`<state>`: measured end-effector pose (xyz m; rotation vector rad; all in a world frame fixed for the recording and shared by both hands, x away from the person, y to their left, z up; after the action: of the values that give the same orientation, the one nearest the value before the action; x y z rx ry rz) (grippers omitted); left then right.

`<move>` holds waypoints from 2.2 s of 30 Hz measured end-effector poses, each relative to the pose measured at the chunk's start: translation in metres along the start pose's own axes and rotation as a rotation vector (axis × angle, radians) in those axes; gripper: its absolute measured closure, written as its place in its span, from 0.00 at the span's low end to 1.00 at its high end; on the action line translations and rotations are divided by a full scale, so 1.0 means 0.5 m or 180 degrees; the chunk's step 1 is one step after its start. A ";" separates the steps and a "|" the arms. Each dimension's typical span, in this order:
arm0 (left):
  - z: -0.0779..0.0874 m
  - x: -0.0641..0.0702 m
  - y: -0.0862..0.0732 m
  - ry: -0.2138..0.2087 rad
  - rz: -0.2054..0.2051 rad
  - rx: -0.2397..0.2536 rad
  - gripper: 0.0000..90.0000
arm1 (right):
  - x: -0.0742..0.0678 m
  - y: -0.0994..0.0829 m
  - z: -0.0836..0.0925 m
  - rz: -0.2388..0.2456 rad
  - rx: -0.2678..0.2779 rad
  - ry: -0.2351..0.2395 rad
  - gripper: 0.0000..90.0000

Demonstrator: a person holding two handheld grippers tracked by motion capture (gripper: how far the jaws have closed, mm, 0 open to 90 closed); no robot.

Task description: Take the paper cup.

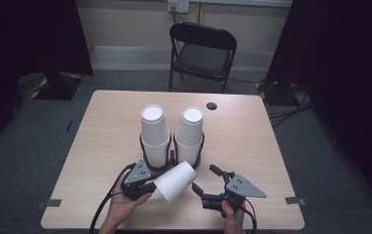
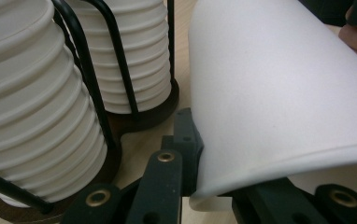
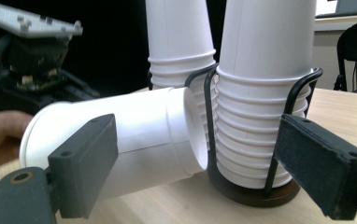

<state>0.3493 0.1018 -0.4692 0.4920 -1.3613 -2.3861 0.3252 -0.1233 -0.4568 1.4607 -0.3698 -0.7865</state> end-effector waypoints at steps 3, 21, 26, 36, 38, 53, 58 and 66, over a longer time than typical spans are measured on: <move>-0.003 -0.003 0.006 -0.0044 -0.0017 -0.0080 0.94 | -0.003 -0.003 0.001 0.0054 -0.0037 0.0038 0.14; -0.030 -0.015 0.041 -0.0233 -0.0144 -0.0712 0.95 | -0.022 -0.019 -0.004 0.0488 -0.0311 0.0245 0.14; -0.029 -0.024 0.044 -0.0183 -0.0165 -0.0829 0.95 | -0.026 -0.026 -0.007 0.0620 -0.0385 0.0294 0.14; -0.035 -0.032 0.053 -0.0356 -0.0112 -0.1349 0.95 | -0.034 -0.038 -0.016 0.0772 -0.0511 0.0335 0.15; -0.039 -0.030 0.058 -0.0463 -0.0095 -0.1359 0.95 | -0.037 -0.043 -0.021 0.0815 -0.0581 0.0359 0.14; -0.054 -0.027 0.081 -0.0681 -0.0155 -0.1753 0.95 | -0.050 -0.059 -0.043 0.1332 -0.0819 0.0285 0.13; -0.057 -0.029 0.086 -0.0698 -0.0161 -0.1845 0.95 | -0.059 -0.063 -0.052 0.1372 -0.0861 0.0310 0.10; -0.055 -0.032 0.096 -0.0714 -0.0095 -0.1978 0.96 | -0.068 -0.064 -0.065 0.1430 -0.0968 0.0245 0.09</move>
<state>0.3821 0.0656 -0.4389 0.0727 -0.6141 -2.7666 0.3150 -0.0740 -0.4833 1.0648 -0.4761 -0.4012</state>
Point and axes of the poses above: each handheld gripper's, and its own axes: z roughly backward along the jaws, y roughly out of its top, x roughly to its right, the point moved 5 cm from there along -z, roughly forward along the jaws, and after that the axes turned 8 degrees about -z, right-handed, at the moved point
